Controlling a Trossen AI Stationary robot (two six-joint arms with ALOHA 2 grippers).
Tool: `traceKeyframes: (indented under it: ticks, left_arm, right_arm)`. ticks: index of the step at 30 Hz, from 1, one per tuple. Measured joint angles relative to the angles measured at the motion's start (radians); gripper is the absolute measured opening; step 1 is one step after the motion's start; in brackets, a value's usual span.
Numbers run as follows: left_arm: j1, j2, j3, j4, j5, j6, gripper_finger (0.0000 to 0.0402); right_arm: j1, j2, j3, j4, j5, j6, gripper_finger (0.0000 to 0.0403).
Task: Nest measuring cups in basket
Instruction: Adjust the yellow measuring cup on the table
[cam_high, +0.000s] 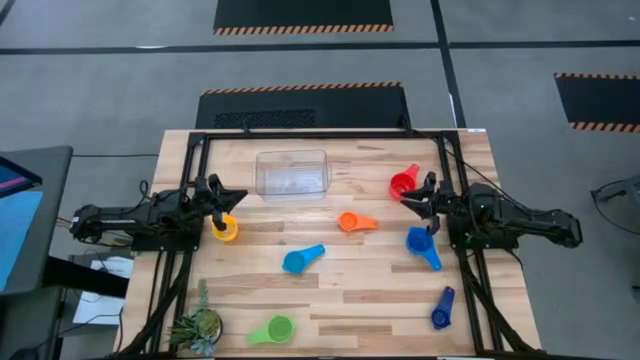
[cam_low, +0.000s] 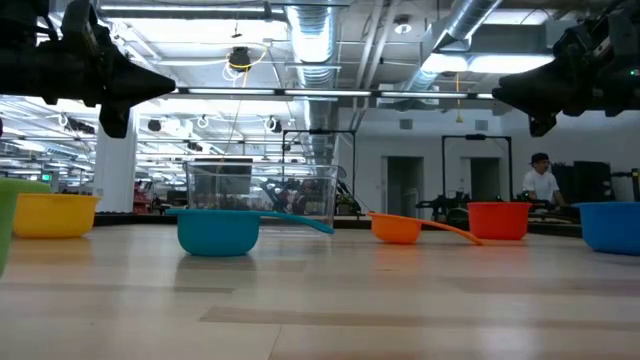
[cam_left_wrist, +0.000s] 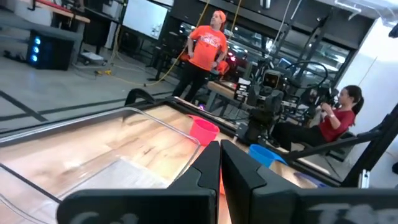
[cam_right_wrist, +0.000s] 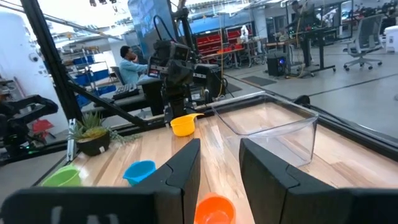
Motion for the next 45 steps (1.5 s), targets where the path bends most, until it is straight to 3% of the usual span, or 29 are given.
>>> traceKeyframes:
  ticks: [9, 14, 17, 24, 30, 40, 45]
  left_arm:
    - [0.0, 0.0, 0.0, 0.012, -0.167, -0.083, 0.0]
    - [0.0, 0.0, 0.0, 0.013, -0.177, -0.246, 0.0]
    - [0.0, 0.0, 0.0, 0.014, -0.178, -0.32, 0.0]
    - [0.0, 0.0, 0.0, 0.015, -0.207, -0.247, 0.0]
    - [0.0, 0.0, 0.0, 0.045, -0.28, -0.281, 0.0]
    - [0.0, 0.0, 0.004, 0.447, -0.195, -0.176, 0.0]
    - [0.0, 0.01, 0.076, 0.475, -0.153, -0.083, 0.0]
  right_arm:
    - [0.0, 0.0, 0.0, -0.01, 0.012, 0.192, 0.0136]
    - [0.0, 0.0, 0.0, 0.017, 0.118, 0.358, 0.0136]
    - [0.0, 0.0, 0.0, 0.03, 0.177, 0.369, 0.0136]
    - [0.0, 0.0, 0.0, 0.028, 0.312, 0.444, 0.0136]
    - [0.0, 0.0, 0.0, 0.054, 0.321, 0.563, 0.0136]
    - [0.003, 0.049, 0.0, 0.419, 0.308, 0.489, 0.0136]
    - [0.003, 0.141, 0.011, 0.523, 0.27, 0.489, 0.0136]
